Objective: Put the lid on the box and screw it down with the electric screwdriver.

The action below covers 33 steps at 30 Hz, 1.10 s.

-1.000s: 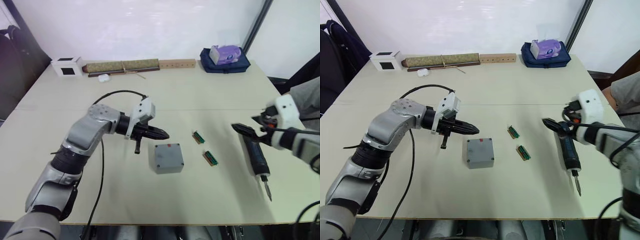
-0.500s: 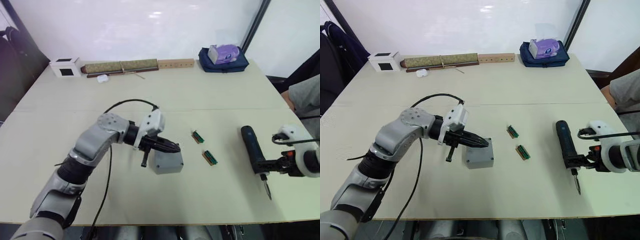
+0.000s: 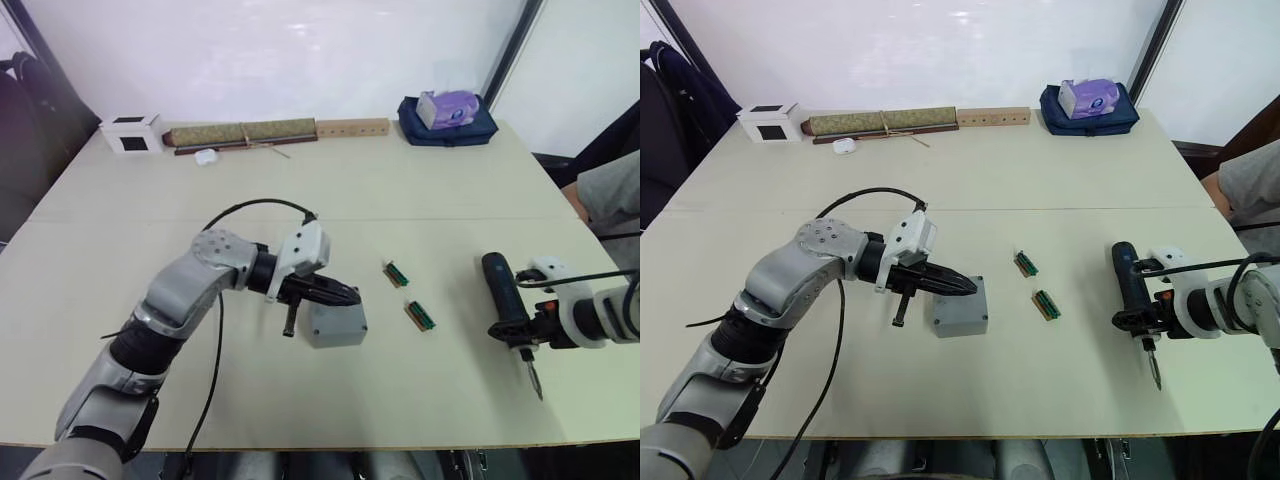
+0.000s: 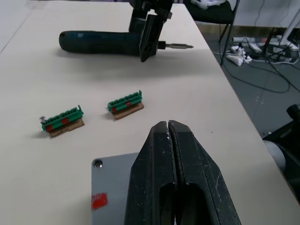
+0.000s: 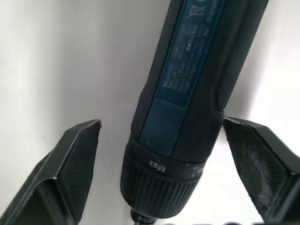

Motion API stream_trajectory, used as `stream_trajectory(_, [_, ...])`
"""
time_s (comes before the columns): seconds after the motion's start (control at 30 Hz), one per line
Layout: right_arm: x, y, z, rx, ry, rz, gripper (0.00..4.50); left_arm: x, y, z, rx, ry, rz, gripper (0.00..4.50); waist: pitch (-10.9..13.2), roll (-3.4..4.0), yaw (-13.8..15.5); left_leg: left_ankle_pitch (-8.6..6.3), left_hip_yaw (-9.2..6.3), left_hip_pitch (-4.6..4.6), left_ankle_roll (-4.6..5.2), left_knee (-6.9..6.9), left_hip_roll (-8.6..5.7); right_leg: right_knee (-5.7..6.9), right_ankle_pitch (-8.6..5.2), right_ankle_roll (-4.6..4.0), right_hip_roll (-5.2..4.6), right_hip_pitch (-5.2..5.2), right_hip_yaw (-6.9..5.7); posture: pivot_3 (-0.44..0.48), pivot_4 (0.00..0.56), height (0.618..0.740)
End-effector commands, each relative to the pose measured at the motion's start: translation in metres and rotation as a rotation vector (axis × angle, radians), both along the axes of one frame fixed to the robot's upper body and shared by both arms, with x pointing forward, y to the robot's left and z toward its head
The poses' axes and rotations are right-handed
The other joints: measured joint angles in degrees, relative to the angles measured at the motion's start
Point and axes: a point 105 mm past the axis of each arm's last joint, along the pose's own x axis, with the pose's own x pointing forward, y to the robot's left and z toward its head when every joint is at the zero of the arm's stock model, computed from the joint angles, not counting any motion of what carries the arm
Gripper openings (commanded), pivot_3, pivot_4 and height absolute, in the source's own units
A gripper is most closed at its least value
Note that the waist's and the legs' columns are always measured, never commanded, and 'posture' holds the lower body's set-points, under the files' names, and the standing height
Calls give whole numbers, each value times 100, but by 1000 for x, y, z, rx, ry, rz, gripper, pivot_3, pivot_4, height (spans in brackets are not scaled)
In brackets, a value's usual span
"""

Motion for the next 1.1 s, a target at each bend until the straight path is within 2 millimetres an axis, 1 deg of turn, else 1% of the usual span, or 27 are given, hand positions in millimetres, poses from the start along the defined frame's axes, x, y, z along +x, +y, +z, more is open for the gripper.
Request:
stream_trajectory(0.03, [-2,8,-7,18,35,49,2835,-4,0,7,-26,-21,3,0,0,0,-1,0,-1,1,0,0,1,0,0,0,1,0,0,0,150,740])
stream_trajectory(0.07, [-2,8,-7,15,35,51,2501,-4,0,7,-27,-19,6,0,0,0,0,0,-1,1,0,0,2,0,0,0,3,0,-1,0,150,740])
stream_trajectory(0.1, [-2,7,-7,14,35,51,2285,-4,0,6,-27,-18,9,0,0,0,3,0,-1,1,0,-1,3,0,0,0,3,0,-1,0,150,740])
stream_trajectory(0.13, [-1,7,-7,12,34,50,1862,-4,0,6,-27,-17,11,0,0,0,6,0,-1,1,0,-1,3,0,0,0,3,0,-1,0,150,740])
stream_trajectory(0.17, [0,6,-8,10,34,50,1795,-4,0,6,-27,-17,12,0,1,-2,11,0,-3,0,0,-1,3,0,0,0,3,0,-3,0,150,740])
stream_trajectory(0.3, [1,7,-9,1,26,69,1792,-3,-1,6,-27,-19,17,0,-1,-5,5,0,-1,1,0,0,3,0,0,0,2,1,-2,0,150,740])
stream_trajectory(0.37, [5,6,-8,-18,-4,86,1792,0,-1,5,-12,-25,23,0,-3,-8,1,0,-2,2,0,0,3,0,0,0,3,2,-3,0,150,740])
stream_trajectory(0.4, [10,1,-3,-48,-45,88,1792,2,1,5,-3,-28,28,0,-4,-12,-5,0,-2,2,0,0,3,0,0,-1,3,2,-3,0,150,740])
stream_trajectory(0.47, [27,-8,19,-87,-163,76,1792,7,8,6,12,-27,43,0,-2,-14,-29,0,1,4,0,0,3,0,0,-1,3,2,-2,0,150,740])
stream_trajectory(0.5, [36,-6,36,-43,-233,66,1792,10,12,7,20,-27,51,0,1,-8,-38,0,5,4,0,2,3,0,1,-1,2,2,0,0,150,740])
stream_trajectory(0.53, [45,1,52,4,-325,77,1792,11,16,8,23,-27,56,0,6,0,-46,0,11,4,-1,2,2,0,1,-1,0,-1,2,0,150,740])
stream_trajectory(0.57, [57,21,82,119,-518,142,1792,15,19,11,12,-27,73,0,14,18,-53,0,15,4,-1,2,1,0,2,-1,-1,-3,5,0,150,740])
stream_trajectory(0.6, [62,40,114,221,-715,215,1792,20,22,14,-4,-28,97,0,17,18,-81,0,18,4,-1,2,1,1,2,-1,-1,-6,8,0,150,740])
stream_trajectory(0.67, [56,62,155,346,-991,295,1792,28,24,20,-38,-20,130,0,27,37,-112,0,12,-5,-1,-3,3,6,2,0,9,-19,9,0,150,740])
stream_trajectory(0.73, [52,84,172,428,-1148,278,1792,31,27,28,-77,43,128,0,28,37,-92,0,-4,-8,-1,-15,2,15,0,-1,11,-23,1,0,150,740])
stream_trajectory(0.77, [51,97,180,515,-1222,253,1792,36,29,30,-77,39,143,0,29,33,-78,0,-9,-9,-1,-25,4,12,0,-1,13,-24,-3,0,150,740])
stream_trajectory(0.8, [49,105,185,574,-1260,230,1792,39,30,31,-72,32,155,0,27,31,-68,2,-17,-10,-3,-32,8,8,-1,-3,13,-25,-11,0,150,740])
stream_trajectory(0.83, [46,117,188,665,-1291,217,1792,43,32,30,-66,20,166,0,27,32,-45,3,-20,-10,-5,-36,9,5,-2,-4,13,-24,-12,0,150,740])
stream_trajectory(0.9, [38,139,183,705,-1318,240,1792,47,33,30,-71,20,185,0,26,34,9,12,-15,-4,-21,-54,9,3,-1,-5,-4,-25,-10,0,150,740])
stream_trajectory(0.93, [35,152,177,711,-1322,251,1792,49,34,26,-55,7,198,0,26,34,41,14,-13,-4,-24,-55,5,3,-1,-5,-10,-25,-10,0,150,740])
stream_trajectory(0.97, [33,160,171,708,-1329,250,1792,49,34,21,-37,-7,197,0,26,34,50,14,-11,-6,-25,-55,-1,3,-1,-4,-18,-25,-9,0,150,740])
stream_trajectory(1.03, [31,174,157,709,-1325,227,1792,47,33,10,-9,-25,201,0,26,34,41,14,-8,-7,-25,-56,-7,0,-1,-4,-24,-25,-8,0,150,740])
stream_trajectory(1.1, [30,185,142,659,-1316,244,1792,42,33,2,10,-16,188,0,26,34,31,14,-4,-7,-25,-57,-9,0,-1,-4,-24,-27,-5,0,150,740])
